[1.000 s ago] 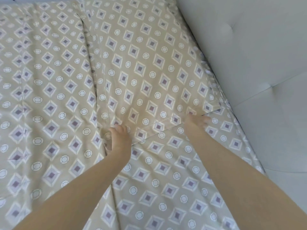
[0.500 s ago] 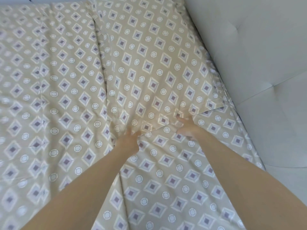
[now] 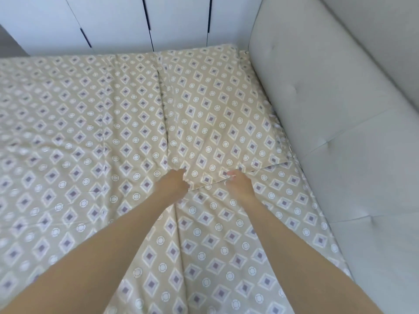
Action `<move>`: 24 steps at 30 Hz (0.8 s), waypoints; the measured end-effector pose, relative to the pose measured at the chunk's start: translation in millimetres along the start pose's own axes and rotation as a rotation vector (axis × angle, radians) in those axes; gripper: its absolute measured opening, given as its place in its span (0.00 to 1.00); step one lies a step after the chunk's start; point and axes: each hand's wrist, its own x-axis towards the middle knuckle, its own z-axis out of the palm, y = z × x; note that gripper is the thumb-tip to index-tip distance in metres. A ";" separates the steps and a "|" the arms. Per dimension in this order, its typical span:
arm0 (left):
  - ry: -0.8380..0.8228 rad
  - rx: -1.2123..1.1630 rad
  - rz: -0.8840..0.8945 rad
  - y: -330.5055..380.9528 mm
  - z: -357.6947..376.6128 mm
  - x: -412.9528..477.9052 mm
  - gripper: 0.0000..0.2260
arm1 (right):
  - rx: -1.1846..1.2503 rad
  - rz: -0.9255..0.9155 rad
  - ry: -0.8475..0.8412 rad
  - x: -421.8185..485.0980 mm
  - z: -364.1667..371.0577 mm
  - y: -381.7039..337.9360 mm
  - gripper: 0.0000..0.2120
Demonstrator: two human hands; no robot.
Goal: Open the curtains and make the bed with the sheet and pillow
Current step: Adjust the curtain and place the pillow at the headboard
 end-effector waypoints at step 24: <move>0.290 -0.538 0.251 -18.2 -160.2 -385.0 0.20 | -0.080 -0.449 0.351 -394.7 -92.6 -93.9 0.17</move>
